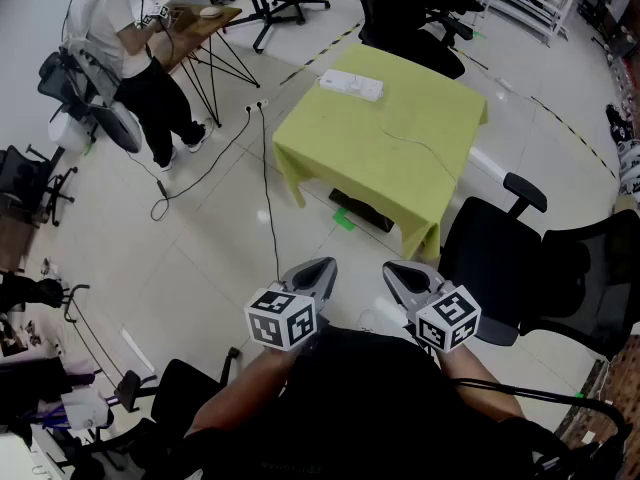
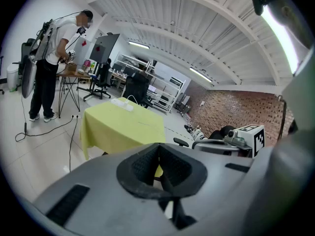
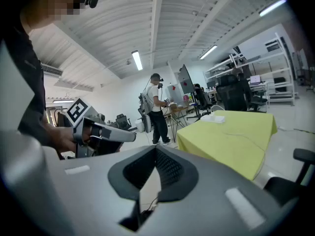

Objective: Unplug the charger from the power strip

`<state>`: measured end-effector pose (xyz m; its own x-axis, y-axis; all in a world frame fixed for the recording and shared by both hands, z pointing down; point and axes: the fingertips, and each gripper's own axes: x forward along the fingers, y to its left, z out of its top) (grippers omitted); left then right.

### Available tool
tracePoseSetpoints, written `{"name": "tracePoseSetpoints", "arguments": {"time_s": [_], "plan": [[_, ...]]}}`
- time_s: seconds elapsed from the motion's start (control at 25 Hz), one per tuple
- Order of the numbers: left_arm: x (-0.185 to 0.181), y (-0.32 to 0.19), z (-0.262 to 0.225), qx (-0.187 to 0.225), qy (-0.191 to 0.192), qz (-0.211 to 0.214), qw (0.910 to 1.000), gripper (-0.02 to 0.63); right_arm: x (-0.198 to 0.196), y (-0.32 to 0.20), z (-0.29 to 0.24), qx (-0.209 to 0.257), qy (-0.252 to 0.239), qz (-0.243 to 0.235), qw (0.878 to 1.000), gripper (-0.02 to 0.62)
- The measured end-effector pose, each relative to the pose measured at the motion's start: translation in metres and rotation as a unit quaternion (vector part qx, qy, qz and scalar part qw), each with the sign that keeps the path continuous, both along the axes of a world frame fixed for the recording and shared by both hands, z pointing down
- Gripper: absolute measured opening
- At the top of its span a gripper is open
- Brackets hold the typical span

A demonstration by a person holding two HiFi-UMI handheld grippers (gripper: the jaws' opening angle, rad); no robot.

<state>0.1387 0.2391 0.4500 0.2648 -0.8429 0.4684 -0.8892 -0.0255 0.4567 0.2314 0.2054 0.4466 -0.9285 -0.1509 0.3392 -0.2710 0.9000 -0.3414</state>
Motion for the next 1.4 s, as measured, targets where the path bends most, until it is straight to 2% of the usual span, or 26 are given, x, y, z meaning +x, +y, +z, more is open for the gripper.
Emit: {"name": "tracePoseSetpoints", "arguments": {"time_s": [0.4, 0.76, 0.96, 1.12, 1.4], "plan": [[-0.107, 0.002, -0.007, 0.009, 0.006, -0.032, 0.9994, 0.008, -0.102, 0.0, -0.002, 0.001, 0.02, -0.034, 0.999, 0.003], [-0.212, -0.02, -0.019, 0.05, 0.023, -0.015, 0.9984, 0.007, -0.215, -0.006, -0.02, 0.033, 0.039, -0.037, 0.998, 0.003], [-0.268, -0.019, -0.018, 0.05, 0.023, -0.009, 0.9984, 0.007, -0.267, -0.006, -0.024, 0.042, 0.041, -0.032, 0.998, 0.003], [-0.298, -0.018, -0.013, 0.038, 0.031, -0.018, 0.9986, 0.006, -0.29, -0.009, -0.022, 0.039, 0.049, -0.032, 0.998, 0.003], [-0.317, -0.051, -0.011, 0.034, 0.038, 0.0, 0.9987, 0.006, -0.321, -0.048, -0.022, 0.025, 0.04, -0.009, 0.999, 0.003]]}}
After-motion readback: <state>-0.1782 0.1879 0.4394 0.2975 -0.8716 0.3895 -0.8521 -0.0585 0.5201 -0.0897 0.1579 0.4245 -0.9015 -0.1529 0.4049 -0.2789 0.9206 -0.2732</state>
